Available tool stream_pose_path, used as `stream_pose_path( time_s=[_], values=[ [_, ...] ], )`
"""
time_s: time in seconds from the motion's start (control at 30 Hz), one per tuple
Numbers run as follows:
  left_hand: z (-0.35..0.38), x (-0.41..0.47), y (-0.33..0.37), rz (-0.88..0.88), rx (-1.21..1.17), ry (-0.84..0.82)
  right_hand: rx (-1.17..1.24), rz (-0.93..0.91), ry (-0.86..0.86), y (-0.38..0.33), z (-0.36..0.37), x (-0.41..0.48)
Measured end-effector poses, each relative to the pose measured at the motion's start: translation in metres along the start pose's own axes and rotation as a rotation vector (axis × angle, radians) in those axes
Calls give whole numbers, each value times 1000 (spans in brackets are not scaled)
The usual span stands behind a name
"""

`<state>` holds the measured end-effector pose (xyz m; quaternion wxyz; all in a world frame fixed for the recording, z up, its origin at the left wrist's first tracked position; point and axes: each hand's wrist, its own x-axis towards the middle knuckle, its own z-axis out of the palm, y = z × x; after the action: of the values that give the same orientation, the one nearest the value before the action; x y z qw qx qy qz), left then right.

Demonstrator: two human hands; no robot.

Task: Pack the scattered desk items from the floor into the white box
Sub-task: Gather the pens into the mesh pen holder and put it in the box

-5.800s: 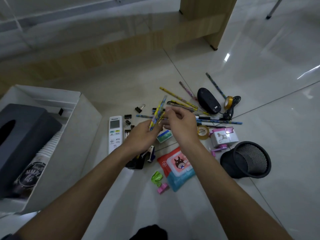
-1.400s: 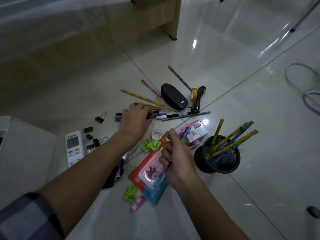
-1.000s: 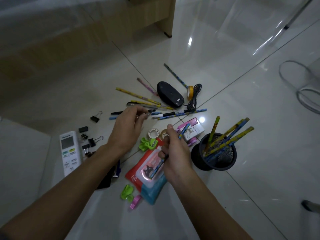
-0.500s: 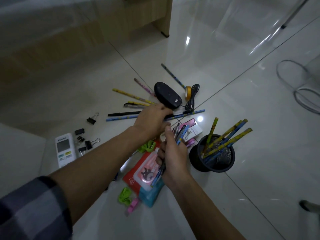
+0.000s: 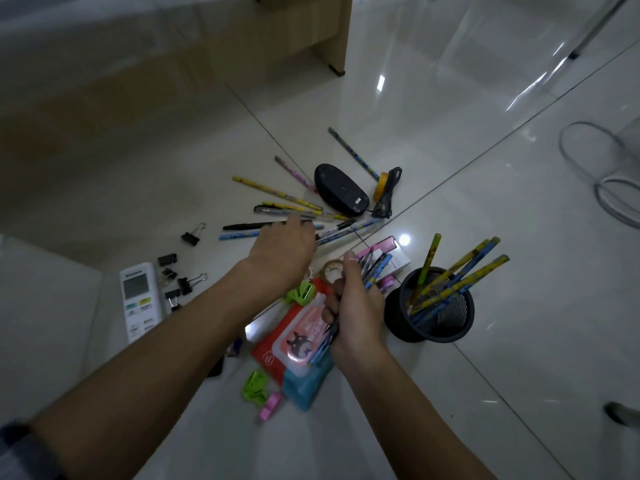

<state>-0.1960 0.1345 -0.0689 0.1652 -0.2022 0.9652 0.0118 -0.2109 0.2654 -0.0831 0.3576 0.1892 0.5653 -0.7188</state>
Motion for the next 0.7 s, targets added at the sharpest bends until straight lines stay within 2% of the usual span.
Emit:
stream_pose_path(
  time_s=[0.1, 0.2, 0.3, 0.37, 0.43, 0.5, 0.53, 0.63, 0.7],
  values=[
    [-7, -38, -10, 2, -400, -128, -12, -20, 45, 0, 11, -3],
    [-14, -71, -3, 71, -615, -263, -38, -59, 49, -2, 20, -5],
    [-17, -79, -13, 57, -734, -233, -79, -32, 84, 1, 26, -7],
    [-15, -75, -27, -9, -910, -207, -49, 19, 123, 5, 28, -11],
    [-5, -59, -38, -124, -1009, -38, 7, 77, 89, 9, 25, -7],
    [13, -35, -50, -200, -842, 198, 61, 106, 6, 8, 21, -7],
    [21, -23, -55, -204, -739, 252, 75, 113, -38, 6, 19, -8],
    [38, 1, -62, -145, -399, 207, -5, 96, -132, 2, 13, -11],
    [43, 7, -62, -135, -274, 238, -76, 82, -182, 1, 10, -12]
  ],
)
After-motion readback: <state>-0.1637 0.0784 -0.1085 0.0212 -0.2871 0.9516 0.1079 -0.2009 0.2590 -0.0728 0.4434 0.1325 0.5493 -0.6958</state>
